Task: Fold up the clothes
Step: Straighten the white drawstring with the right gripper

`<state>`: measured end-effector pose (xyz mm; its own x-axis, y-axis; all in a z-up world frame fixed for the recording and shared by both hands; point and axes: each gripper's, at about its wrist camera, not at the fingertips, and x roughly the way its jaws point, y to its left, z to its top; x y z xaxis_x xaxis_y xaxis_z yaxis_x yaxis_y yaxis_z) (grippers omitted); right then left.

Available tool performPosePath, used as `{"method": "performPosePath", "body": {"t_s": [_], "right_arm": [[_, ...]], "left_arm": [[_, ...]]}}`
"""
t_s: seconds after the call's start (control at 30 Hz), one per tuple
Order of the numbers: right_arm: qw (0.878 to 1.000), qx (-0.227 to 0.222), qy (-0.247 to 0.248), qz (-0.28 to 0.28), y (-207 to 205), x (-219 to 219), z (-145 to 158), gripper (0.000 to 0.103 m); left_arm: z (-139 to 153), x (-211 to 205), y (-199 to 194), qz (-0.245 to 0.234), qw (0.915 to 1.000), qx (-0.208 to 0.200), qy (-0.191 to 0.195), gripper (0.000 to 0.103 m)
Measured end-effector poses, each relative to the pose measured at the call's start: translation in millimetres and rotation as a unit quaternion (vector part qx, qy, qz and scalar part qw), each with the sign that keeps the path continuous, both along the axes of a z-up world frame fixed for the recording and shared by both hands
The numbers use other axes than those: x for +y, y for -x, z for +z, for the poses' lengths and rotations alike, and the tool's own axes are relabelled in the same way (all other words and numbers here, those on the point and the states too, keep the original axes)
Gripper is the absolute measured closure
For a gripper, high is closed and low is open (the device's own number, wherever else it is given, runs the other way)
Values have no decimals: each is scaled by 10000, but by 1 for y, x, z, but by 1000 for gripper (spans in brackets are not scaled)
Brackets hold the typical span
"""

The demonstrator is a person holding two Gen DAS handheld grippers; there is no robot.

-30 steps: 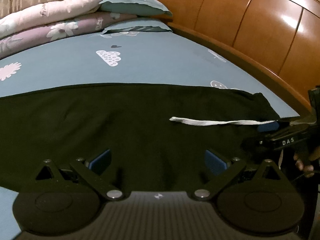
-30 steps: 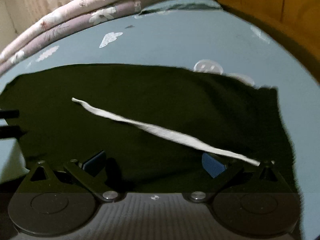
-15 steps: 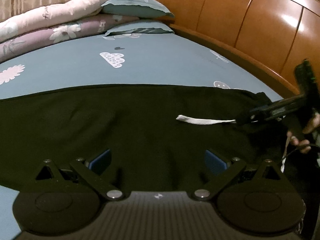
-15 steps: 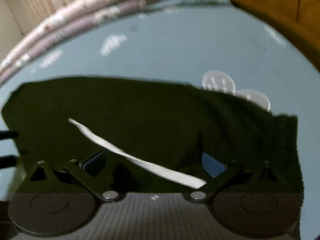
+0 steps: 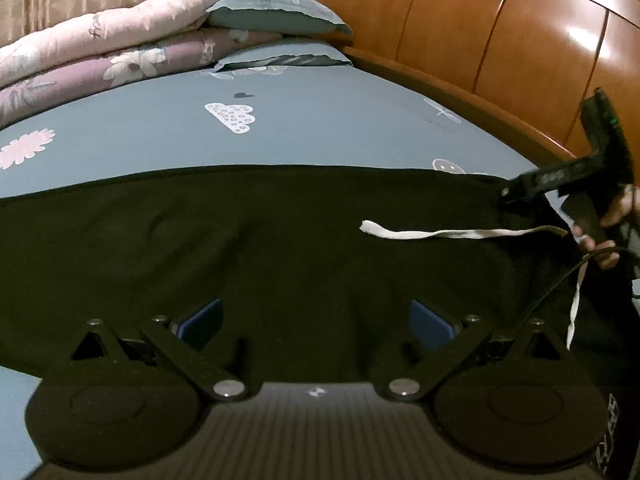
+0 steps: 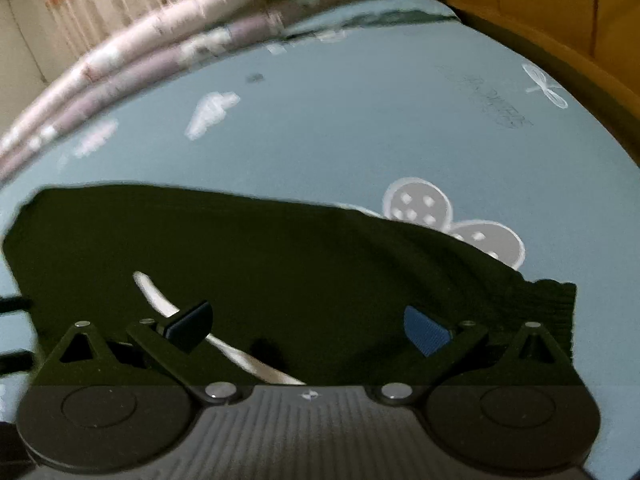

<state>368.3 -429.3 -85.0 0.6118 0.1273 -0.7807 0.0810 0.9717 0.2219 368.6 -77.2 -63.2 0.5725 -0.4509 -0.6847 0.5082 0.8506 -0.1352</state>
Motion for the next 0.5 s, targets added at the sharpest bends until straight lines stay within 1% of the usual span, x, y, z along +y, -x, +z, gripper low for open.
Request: {"method": "performPosePath", "body": {"t_s": [0.03, 0.07, 0.1, 0.13, 0.2, 0.23, 0.3, 0.37, 0.43, 0.5], "right_arm": [[9999, 104, 74, -101, -3, -3, -5, 0], [9996, 142, 31, -252, -3, -10, -9, 0], [9994, 60, -90, -338, 1, -14, -8, 0], [9990, 39, -144, -425, 3, -14, -4, 0], [9990, -24, -53, -437, 10, -7, 9, 0], [9992, -94, -16, -392, 14, -2, 17, 0], [9995, -266, -98, -146, 28, 11, 36, 0], [9993, -323, -161, 104, 43, 24, 48, 0], [9989, -192, -258, 342, 52, 37, 48, 0], [9986, 39, -249, 458, 57, 45, 37, 0]], "left_arm": [[0, 1, 0, 5, 10000, 11, 6, 4], [1, 2, 0, 18, 10000, 7, 1, 4], [1, 3, 0, 33, 10000, 5, -5, 4], [1, 4, 0, 48, 10000, 2, -3, 4], [1, 7, 0, 85, 10000, 18, 33, 4], [1, 9, 0, 96, 9999, 27, 53, 4], [1, 10, 1, 88, 9999, 35, 94, 4], [1, 12, 2, 73, 9999, 41, 131, 4], [1, 13, 3, 27, 9999, 40, 158, 4], [1, 14, 3, -12, 9998, 64, 213, 4]]}}
